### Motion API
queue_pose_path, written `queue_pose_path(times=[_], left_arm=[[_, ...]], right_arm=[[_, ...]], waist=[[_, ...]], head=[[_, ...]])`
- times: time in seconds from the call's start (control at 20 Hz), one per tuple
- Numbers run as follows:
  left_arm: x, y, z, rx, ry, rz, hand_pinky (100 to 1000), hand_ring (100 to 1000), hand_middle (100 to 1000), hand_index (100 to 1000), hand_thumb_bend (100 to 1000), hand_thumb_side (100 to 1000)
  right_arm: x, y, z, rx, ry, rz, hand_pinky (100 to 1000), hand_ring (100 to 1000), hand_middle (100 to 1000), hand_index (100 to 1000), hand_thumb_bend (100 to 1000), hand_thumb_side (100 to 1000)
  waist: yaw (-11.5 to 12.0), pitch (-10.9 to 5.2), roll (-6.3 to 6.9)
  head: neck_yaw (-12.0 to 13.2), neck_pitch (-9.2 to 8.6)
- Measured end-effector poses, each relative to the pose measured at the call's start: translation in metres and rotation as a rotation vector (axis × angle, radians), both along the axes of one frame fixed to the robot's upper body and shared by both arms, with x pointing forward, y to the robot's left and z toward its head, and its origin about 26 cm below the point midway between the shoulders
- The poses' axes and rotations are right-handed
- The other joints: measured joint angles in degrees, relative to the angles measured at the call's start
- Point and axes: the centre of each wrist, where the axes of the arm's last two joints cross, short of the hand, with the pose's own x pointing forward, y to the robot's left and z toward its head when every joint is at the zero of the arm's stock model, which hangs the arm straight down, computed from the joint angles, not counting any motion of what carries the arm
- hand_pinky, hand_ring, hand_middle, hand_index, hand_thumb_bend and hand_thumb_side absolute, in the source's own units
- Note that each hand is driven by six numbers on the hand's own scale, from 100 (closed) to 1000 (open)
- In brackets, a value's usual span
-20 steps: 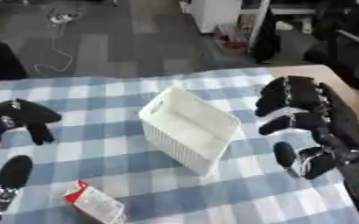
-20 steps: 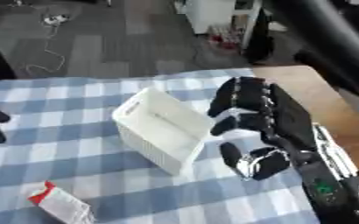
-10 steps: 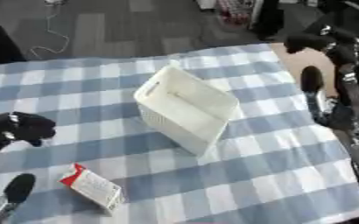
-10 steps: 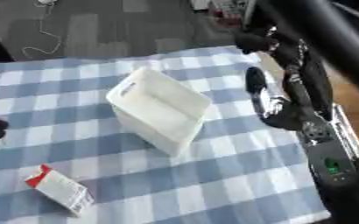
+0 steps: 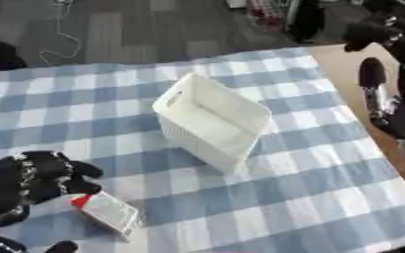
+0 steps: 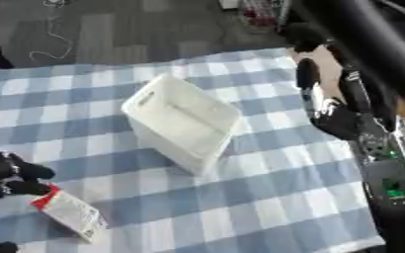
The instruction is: Pick up objects on the table and place them in the box.
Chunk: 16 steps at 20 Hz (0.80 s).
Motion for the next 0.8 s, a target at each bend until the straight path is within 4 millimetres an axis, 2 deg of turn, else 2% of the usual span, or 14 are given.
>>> queue_pose_path(times=[0.65,0.75,0.8], left_arm=[[0.007,-0.019,0.003,0.037,-0.064,-0.002,636,667,782,816,185,994],[0.008,-0.02,0.006,0.042,-0.076,-0.002,640,673,788,819,140,988],[0.009,-0.022,0.008,0.042,-0.082,-0.001,641,675,789,820,178,996]], right_arm=[[0.0,0.001,0.0,-0.017,0.032,-0.028,468,514,614,818,100,967],[0.0,0.001,-0.001,-0.019,0.034,-0.027,468,513,614,819,100,965],[0.0,0.001,-0.001,-0.02,0.037,-0.027,468,513,614,819,100,962]], waist=[[-0.06,-0.05,-0.13],[-0.04,-0.2,-0.13],[-0.04,-0.25,-0.13]], head=[[0.7,0.01],[0.87,0.01],[1.03,0.01]])
